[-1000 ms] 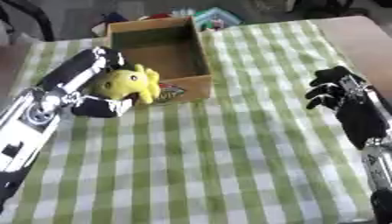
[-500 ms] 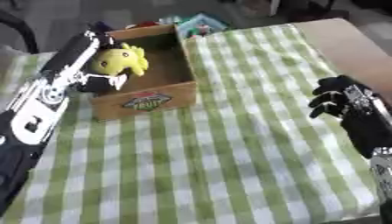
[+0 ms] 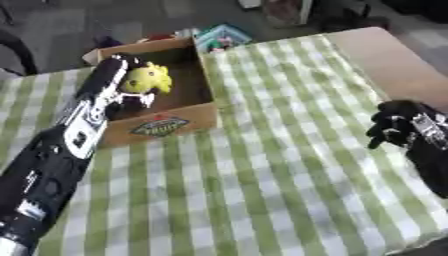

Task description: Pick up objects on the table and place them in the box.

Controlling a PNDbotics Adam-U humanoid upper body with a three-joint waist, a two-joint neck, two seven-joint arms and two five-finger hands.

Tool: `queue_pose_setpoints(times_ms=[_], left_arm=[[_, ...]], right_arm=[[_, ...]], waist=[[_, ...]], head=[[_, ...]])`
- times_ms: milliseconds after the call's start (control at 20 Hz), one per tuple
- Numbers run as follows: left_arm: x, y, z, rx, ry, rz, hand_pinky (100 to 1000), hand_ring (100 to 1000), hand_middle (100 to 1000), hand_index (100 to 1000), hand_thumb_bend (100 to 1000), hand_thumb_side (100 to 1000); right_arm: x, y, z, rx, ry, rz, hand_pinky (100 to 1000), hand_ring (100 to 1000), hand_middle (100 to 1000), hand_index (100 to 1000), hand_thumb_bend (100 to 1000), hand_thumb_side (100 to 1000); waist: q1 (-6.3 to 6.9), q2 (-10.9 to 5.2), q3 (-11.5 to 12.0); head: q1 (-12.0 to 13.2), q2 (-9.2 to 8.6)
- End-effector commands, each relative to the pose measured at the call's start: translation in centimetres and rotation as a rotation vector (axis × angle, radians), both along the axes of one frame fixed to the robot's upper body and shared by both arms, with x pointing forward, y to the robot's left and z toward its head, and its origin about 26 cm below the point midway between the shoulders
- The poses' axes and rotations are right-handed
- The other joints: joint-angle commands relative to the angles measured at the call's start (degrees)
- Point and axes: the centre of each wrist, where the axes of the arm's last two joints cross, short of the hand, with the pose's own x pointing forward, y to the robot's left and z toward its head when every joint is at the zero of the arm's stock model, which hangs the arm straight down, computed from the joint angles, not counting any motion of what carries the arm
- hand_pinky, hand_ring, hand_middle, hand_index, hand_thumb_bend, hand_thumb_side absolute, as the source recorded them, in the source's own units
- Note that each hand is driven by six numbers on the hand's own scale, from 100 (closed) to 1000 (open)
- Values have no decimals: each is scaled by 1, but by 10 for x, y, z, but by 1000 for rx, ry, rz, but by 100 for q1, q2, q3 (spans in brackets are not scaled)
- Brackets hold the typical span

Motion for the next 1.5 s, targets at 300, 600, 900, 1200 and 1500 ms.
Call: queue_pose_setpoints(times_ms=[300, 600, 900, 1200, 1500], left_arm=[[-1, 3, 11, -25, -97, 46, 708, 838, 787, 746, 459, 442], [-9, 0, 25, -98, -164, -19, 660, 781, 717, 701, 341, 378], [-34, 7, 41, -259, -159, -150, 624, 761, 684, 669, 143, 437], [-85, 30, 59, -358, -177, -250, 613, 751, 673, 665, 100, 413], [-138, 45, 57, -410, -201, -287, 603, 741, 661, 653, 100, 428]], right_arm=[[0, -1, 6, -9, -17, 5, 459, 552, 569, 700, 100, 618], [-1, -3, 3, -7, -6, -7, 460, 552, 570, 700, 100, 624], [-3, -7, -1, 2, 6, -30, 460, 553, 570, 701, 100, 625], [-5, -11, -4, 12, 10, -59, 460, 553, 570, 700, 100, 630], [-7, -15, -6, 17, 12, -89, 460, 553, 570, 700, 100, 637]], waist=[[-52, -116, 94], [-71, -166, 270], [-136, -217, 596], [-196, -237, 932], [-236, -215, 1239]], head=[[57, -19], [-6, 45], [-162, 155], [-269, 224], [-288, 242]])
